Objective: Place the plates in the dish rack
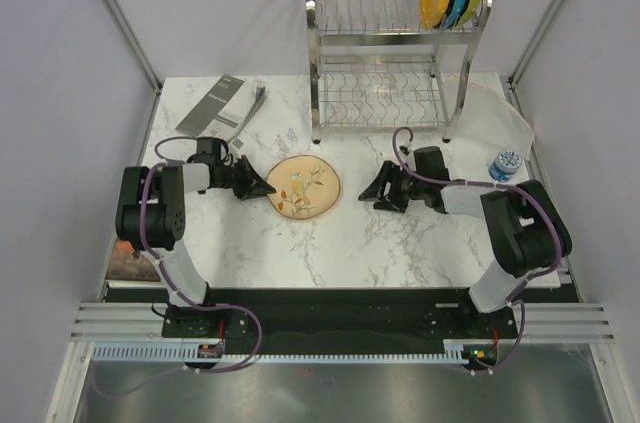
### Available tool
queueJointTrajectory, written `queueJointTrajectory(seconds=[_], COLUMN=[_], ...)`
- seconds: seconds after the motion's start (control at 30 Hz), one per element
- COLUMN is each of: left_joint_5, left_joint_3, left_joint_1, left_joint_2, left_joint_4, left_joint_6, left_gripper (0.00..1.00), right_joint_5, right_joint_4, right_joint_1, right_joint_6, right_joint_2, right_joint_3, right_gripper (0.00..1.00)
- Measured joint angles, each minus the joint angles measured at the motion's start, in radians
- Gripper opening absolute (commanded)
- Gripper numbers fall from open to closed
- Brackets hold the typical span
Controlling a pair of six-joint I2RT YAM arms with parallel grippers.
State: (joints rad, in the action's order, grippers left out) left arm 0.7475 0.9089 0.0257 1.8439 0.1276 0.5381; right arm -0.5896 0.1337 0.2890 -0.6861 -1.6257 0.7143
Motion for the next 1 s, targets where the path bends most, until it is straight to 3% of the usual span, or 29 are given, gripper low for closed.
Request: queueJointTrajectory(seconds=[0.37,0.5,0.8,0.9,0.93,1.0], left_joint_5=[0.033,0.043,0.074,0.096,0.109,0.135], left_joint_3=[-0.007,0.009,0.027,0.032,0.032,0.032], left_joint_1=[-0.245,-0.24,-0.233,-0.231,-0.23,-0.225], left_joint_2=[0.008,0.035,0.063,0.076,0.082,0.098], left_joint_4=[0.003,0.009,-0.004,-0.021,-0.035,-0.069], left_joint_6=[-0.006,-0.012,-0.016,-0.016,-0.015,-0.009], left_gripper=[0.02,0.02,0.02,0.02,0.02,0.04], right_joint_5=[-0.168,-0.204,-0.223,-0.229,-0.229,-0.225], right_joint_4=[0.195,0.201,0.149,0.143,0.14,0.137], right_joint_1=[0.027,0.025,0.024,0.024,0.023,0.024], right_joint_6=[-0.144,-0.155,-0.085,-0.071,-0.065,-0.056], right_joint_2=[-0.29,-0.335,-0.347,-0.347,-0.347,-0.347], right_joint_3=[0.145,0.181,0.206,0.206,0.205,0.203], right_gripper=[0.67,0.58,0.54,0.47,0.4,0.34])
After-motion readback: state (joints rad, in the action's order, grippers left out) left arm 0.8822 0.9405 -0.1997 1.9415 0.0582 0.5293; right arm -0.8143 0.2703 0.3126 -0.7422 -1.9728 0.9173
